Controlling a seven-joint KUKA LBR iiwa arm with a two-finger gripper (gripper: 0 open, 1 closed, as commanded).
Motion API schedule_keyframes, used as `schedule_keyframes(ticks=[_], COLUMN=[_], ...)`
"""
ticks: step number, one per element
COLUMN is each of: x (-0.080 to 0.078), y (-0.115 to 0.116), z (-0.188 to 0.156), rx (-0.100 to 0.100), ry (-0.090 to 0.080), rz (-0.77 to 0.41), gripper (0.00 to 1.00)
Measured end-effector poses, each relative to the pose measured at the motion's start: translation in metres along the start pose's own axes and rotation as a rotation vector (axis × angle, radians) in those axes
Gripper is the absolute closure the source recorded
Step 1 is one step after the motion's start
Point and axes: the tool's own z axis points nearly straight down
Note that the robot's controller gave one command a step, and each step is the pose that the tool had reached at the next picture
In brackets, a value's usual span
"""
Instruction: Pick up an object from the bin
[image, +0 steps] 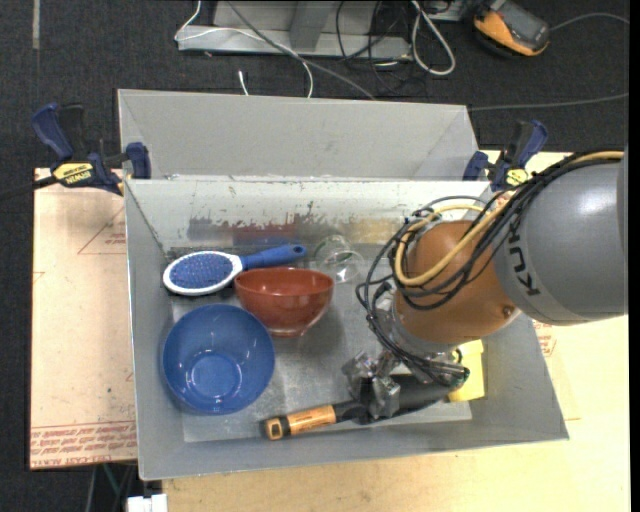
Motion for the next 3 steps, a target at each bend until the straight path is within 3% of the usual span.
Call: schedule_keyframes(ticks=[1, 2, 3], x=[-0.012, 0.002, -0.011], y=[0.034, -0.003, 0.019], z=[-0.091, -0.083, -0.187], rx=[0.001, 0.0, -0.002], ry=[0.001, 0.001, -0.003], rz=[0.401, -0.001, 0.21], gripper=[1.0, 1.0, 1.0])
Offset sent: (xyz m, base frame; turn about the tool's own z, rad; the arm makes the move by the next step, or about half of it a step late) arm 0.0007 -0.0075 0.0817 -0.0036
